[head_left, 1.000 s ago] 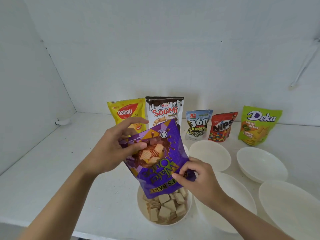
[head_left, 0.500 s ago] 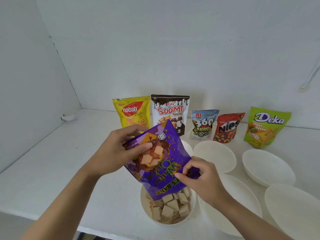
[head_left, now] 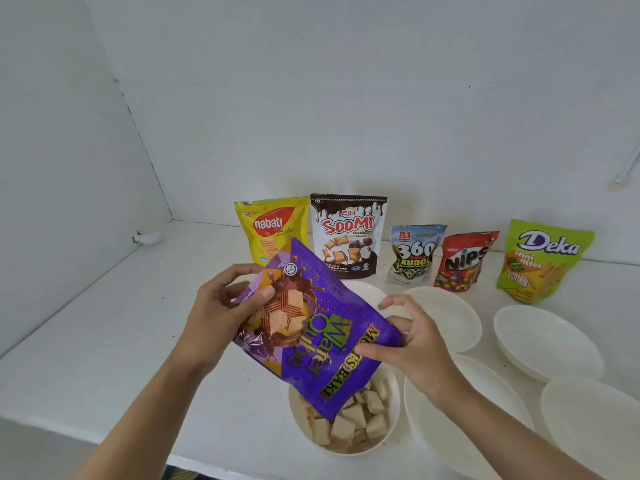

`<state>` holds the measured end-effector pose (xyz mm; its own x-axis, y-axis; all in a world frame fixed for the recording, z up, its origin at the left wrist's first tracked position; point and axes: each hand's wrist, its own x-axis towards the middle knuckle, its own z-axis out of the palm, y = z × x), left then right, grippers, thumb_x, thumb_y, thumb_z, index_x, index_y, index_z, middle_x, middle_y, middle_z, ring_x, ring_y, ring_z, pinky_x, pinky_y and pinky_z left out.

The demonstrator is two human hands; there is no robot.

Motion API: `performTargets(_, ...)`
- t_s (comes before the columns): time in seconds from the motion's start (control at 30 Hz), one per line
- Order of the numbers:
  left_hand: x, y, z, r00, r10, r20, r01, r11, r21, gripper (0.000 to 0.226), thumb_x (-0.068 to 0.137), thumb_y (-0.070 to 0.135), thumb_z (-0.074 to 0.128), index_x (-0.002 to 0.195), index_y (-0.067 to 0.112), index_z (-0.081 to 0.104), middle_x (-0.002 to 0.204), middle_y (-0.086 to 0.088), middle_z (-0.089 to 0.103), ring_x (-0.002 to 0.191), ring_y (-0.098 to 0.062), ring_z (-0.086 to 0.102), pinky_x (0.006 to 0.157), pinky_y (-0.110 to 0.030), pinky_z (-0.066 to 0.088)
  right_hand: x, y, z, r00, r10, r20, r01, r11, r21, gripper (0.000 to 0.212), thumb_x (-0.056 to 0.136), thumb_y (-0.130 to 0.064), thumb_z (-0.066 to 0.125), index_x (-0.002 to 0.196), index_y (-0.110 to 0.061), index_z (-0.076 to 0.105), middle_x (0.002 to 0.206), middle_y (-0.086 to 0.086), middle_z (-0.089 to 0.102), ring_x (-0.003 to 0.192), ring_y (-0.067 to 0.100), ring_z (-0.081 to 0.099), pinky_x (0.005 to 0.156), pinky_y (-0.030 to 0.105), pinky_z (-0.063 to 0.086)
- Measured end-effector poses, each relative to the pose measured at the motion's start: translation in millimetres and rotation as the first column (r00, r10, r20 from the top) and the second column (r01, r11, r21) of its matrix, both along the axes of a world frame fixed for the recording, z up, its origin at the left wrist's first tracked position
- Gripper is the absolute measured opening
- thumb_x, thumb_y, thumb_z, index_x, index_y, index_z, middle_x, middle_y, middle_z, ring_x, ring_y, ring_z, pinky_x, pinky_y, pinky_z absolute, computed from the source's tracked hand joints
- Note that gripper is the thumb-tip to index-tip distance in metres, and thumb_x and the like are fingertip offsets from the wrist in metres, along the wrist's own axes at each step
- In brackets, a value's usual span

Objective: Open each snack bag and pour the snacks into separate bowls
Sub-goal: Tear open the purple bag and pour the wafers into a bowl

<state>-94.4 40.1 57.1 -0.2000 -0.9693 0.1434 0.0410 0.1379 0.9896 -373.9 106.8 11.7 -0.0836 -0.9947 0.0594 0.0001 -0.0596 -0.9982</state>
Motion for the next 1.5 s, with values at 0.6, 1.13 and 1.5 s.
performTargets(0.6,-55.1,56.3,-63.2,0.951,0.005,-0.308,0.036,0.991,0.129,0.073,0.080,-0.013,0.071,0.124,0.036,0.040,0.117,-0.015,0.072,0.099,-0.039,0.073,0.076,-0.047,0.062,16.7,9.5,-30.3,0.929,-0.286,0.236,0.279,0.958,0.062,0.045,0.060,-0.017,0.091,0.090,-0.008,0.059,0.092,0.026,0.071,0.081,0.038,0.068,0.085,0.053,0.057)
performTargets(1.13,-27.7,63.8,-57.9,0.990,0.105,-0.090,-0.077,0.960,0.268,0.026,0.091,0.018,0.073,0.113,0.022,0.061,0.105,-0.008,0.073,0.096,-0.018,0.071,0.078,-0.035,0.057,68.2,7.1,5.4,0.968,-0.052,0.246,0.037,0.997,0.065,0.040,0.086,0.001,0.072,0.120,-0.018,0.065,0.112,0.009,0.075,0.105,0.031,0.072,0.088,0.051,0.058)
performTargets(1.5,116.9,75.5,-11.4,0.779,0.501,0.376,-0.471,0.864,-0.175,0.014,0.094,0.024,0.068,0.096,0.036,0.062,0.108,0.003,0.066,0.097,-0.014,0.066,0.073,-0.025,0.046,163.5,-18.3,48.3,0.973,0.136,-0.186,-0.194,0.918,-0.345,0.021,0.094,-0.018,0.067,0.114,-0.015,0.062,0.104,0.004,0.075,0.094,0.025,0.073,0.084,0.049,0.057)
